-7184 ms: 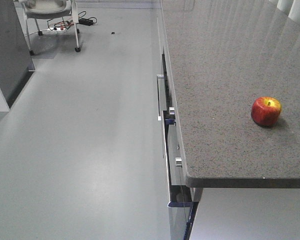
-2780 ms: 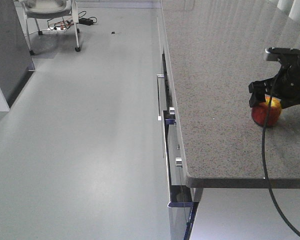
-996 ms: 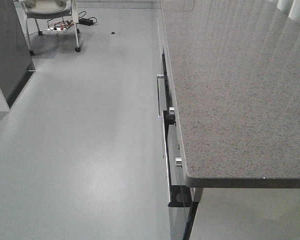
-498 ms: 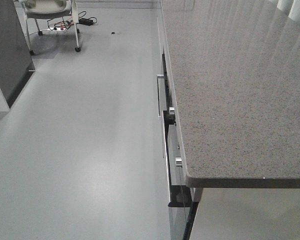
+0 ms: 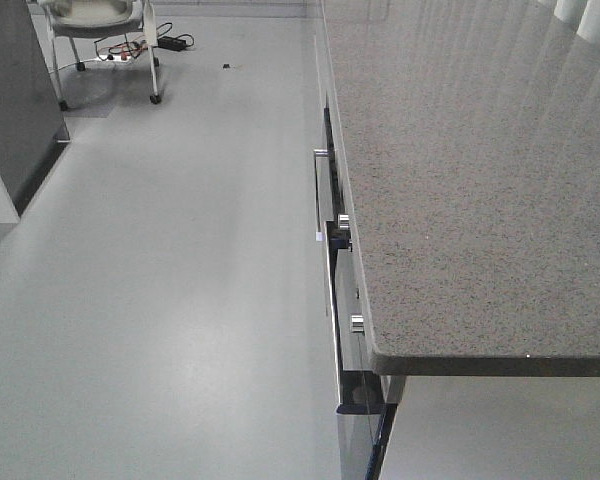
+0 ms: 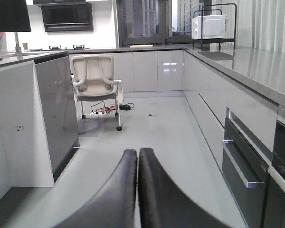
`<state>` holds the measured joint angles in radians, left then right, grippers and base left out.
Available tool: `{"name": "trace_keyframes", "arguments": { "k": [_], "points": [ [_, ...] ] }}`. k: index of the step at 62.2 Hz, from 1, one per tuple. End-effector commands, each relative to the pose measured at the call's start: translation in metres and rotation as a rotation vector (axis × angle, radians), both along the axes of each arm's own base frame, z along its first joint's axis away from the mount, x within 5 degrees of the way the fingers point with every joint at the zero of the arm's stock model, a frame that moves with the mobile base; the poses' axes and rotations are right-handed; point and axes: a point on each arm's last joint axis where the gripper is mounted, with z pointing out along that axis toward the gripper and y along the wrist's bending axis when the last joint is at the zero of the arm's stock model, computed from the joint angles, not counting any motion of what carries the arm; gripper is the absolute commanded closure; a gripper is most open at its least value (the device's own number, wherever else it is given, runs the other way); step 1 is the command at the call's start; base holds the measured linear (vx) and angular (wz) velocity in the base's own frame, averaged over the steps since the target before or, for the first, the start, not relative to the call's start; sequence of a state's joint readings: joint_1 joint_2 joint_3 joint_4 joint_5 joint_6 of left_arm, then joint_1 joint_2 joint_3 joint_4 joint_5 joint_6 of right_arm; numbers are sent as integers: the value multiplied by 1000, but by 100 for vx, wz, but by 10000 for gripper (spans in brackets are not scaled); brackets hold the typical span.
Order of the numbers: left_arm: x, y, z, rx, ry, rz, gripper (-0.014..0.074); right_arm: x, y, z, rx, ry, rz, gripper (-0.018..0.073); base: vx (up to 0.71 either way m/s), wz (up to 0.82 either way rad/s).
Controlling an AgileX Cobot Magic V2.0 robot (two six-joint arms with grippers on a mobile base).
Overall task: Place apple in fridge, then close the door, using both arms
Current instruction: 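Lift the apple off the countertop with the right gripper, then drive the base away from the counter, holding the apple in the right gripper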
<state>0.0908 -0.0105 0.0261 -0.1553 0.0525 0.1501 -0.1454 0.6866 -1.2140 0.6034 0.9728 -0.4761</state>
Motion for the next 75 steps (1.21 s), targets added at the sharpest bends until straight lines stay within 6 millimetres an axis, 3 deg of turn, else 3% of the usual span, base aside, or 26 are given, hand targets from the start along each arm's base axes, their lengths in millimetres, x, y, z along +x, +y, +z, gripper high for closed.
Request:
{"name": "trace_keyframes", "arguments": {
  "k": [1,43,75],
  "points": [
    [-1,1,0,-8,-64,8,603,2,-1,13,34,-83,-17,566,0,0],
    [-1,1,0,-8,-64,8,603,2,-1,13,32,-81,-15,566,-1,5],
    [-1,1,0,-8,-64,8,603,2,-1,13,32,-81,-15,566,-3,45]
  ]
}}
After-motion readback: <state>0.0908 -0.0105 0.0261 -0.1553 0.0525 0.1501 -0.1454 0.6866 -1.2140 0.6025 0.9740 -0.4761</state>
